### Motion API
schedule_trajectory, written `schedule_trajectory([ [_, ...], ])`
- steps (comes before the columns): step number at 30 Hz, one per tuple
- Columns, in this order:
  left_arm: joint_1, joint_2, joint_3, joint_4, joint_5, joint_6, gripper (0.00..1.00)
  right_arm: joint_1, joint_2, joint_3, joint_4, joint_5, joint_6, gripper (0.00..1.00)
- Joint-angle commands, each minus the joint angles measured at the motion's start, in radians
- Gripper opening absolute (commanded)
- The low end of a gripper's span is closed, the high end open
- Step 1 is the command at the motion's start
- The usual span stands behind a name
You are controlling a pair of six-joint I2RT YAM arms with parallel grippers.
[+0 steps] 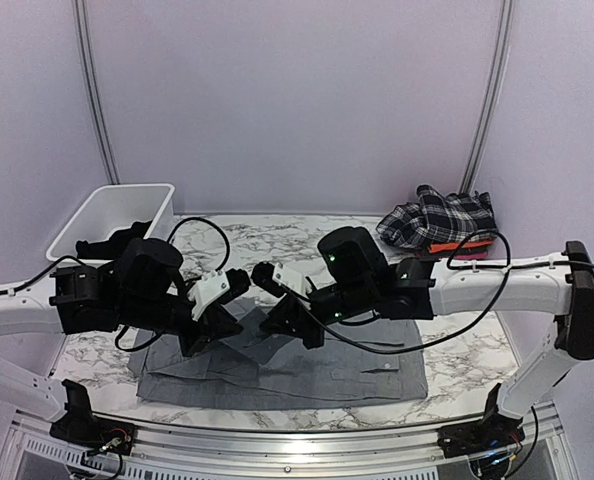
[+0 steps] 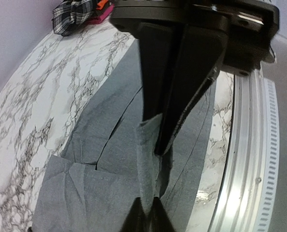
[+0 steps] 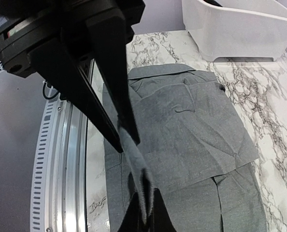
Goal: Fold and stack the mixed laundry pile
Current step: Pass from the left arm to the right, then place the rectangle-folded shirt at the center of the board.
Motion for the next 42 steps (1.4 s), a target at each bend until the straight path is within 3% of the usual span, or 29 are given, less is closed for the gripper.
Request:
schedule_trajectory([
  [1, -0.001, -0.084, 0.024, 0.041, -0.117, -0.093, 0.24, 0.021, -0.034, 0.081, -0.049, 0.029, -0.007, 0.0],
  [4, 0.009, -0.19, -0.007, 0.076, -0.351, -0.234, 0.92, 0.022, -0.153, 0.042, -0.065, 0.106, -0.001, 0.0],
  [6, 0.026, -0.283, -0.035, 0.097, -0.49, -0.305, 0.99, 0.022, -0.21, 0.04, -0.117, 0.143, -0.006, 0.0],
  [9, 0.13, -0.331, -0.04, 0.063, -0.589, -0.416, 0.99, 0.022, -0.278, 0.032, -0.208, 0.186, -0.008, 0.0],
  [14, 0.311, -0.215, 0.032, -0.134, -0.518, -0.542, 0.99, 0.022, -0.379, -0.002, -0.31, 0.2, -0.013, 0.0],
  [19, 0.428, -0.099, 0.057, -0.191, -0.328, -0.589, 0.99, 0.058, -0.448, 0.003, -0.4, 0.155, -0.033, 0.0],
  [25, 0.566, 0.013, 0.068, -0.186, -0.043, -0.589, 0.9, 0.24, -0.404, 0.067, -0.507, 0.17, -0.016, 0.0],
  [33, 0.593, 0.151, 0.047, -0.182, 0.148, -0.554, 0.71, 0.395, -0.277, 0.194, -0.576, 0.172, 0.031, 0.0],
  [38, 0.588, 0.176, -0.034, -0.148, 0.25, -0.535, 0.57, 0.401, -0.304, 0.139, -0.557, 0.152, 0.07, 0.0],
  [42, 0.552, 0.196, -0.089, -0.127, 0.26, -0.503, 0.52, 0.401, -0.336, 0.081, -0.527, 0.173, 0.093, 0.0],
])
